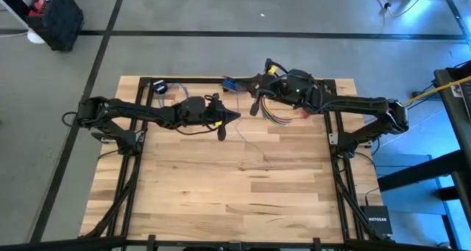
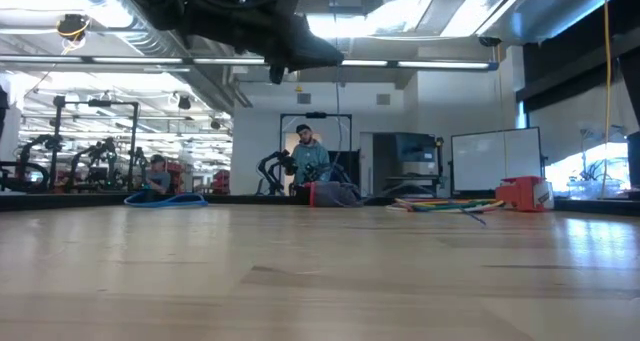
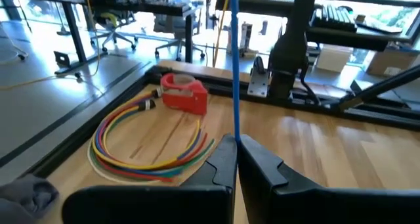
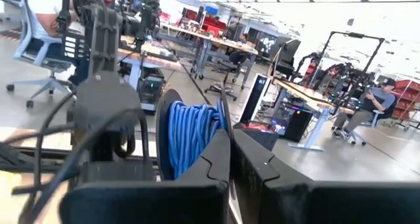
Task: Coil cords
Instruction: Coil the blue wire on the black spool
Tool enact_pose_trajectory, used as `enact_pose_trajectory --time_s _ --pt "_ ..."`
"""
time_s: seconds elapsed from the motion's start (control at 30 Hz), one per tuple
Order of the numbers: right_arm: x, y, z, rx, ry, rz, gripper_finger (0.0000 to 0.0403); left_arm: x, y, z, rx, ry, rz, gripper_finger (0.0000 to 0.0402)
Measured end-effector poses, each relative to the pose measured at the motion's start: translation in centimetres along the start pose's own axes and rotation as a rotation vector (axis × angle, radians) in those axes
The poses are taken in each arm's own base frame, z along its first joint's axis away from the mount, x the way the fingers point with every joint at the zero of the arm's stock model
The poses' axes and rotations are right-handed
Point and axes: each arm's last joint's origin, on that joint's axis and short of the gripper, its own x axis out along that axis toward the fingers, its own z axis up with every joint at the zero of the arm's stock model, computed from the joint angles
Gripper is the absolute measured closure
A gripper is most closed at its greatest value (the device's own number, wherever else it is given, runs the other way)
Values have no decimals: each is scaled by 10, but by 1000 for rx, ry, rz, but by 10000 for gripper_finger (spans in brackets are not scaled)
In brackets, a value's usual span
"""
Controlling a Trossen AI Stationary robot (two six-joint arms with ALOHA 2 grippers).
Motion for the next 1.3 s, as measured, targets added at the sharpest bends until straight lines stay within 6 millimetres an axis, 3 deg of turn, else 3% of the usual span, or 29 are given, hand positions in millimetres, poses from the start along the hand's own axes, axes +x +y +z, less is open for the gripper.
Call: enact_pose_trajectory --time_s 0.3,0.5,0.63,0.87,1.03,1.17,1.3 --pt "-19 -8 25 9 -14 32 393 0 0 -3 7 25 1 398" --pt "-36 -5 23 34 90 196 393 -9 9 0 49 66 102 398" --pt "-49 -3 19 35 197 286 393 -25 21 7 69 111 180 398" --pt "-56 2 -8 -30 468 269 393 -64 32 24 66 153 233 398" --pt "-48 8 -40 -93 605 195 393 -85 27 42 27 53 117 398" --pt "-35 15 -61 -116 631 184 393 -90 21 52 2 -32 79 398" --pt "-16 20 -80 -136 632 136 393 -83 15 54 -18 -84 53 398"
